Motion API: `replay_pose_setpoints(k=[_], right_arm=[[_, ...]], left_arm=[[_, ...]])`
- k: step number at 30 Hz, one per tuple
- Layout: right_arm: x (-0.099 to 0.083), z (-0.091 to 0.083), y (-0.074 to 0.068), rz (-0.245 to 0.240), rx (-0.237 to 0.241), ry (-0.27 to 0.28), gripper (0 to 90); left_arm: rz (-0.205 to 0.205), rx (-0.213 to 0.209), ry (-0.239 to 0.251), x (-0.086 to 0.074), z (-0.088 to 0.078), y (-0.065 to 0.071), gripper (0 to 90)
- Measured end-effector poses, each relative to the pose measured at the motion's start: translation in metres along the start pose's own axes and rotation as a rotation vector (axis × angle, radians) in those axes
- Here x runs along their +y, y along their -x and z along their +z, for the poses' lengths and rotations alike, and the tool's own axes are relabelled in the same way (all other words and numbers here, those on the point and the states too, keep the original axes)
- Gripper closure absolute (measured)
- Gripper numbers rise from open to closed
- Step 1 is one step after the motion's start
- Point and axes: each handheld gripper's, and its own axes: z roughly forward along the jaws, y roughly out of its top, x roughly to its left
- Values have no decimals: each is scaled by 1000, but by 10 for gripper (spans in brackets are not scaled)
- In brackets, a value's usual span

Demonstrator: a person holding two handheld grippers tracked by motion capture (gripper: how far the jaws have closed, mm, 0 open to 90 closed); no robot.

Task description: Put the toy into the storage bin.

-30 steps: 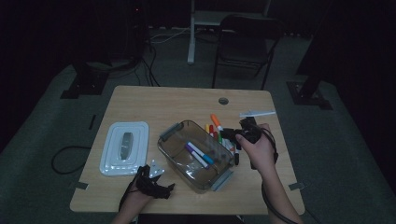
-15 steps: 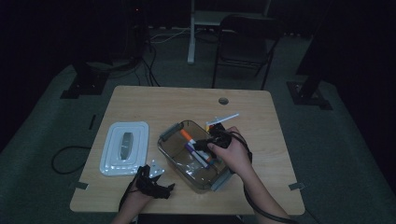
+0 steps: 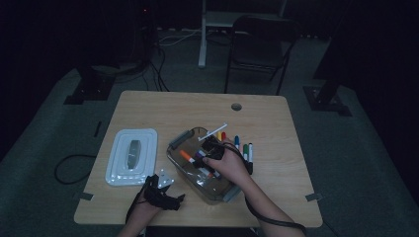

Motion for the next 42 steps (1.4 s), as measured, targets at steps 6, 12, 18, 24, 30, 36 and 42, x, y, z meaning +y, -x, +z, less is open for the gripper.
replay_pose_setpoints(k=[6,12,18,24,30,36,42], right_arm=[[8,13,-2,-4,-2,-45,762],[12,32,1,2,-17,-114,762],[9,50,3,13,-29,-190,762],[6,60,5,16,-58,-245,760],[4,56,6,10,-29,-214,658],[4,10,9,9,24,10,604],[-5,-48,20,-18,-36,177,518]], left_arm=[[0,0,0,0,0,0,5],[-1,1,2,0,0,0,5],[0,0,1,0,0,0,5],[0,1,2,0,0,0,5],[0,1,0,0,0,0,5],[0,0,0,0,0,0,5],[0,0,0,0,0,0,5]])
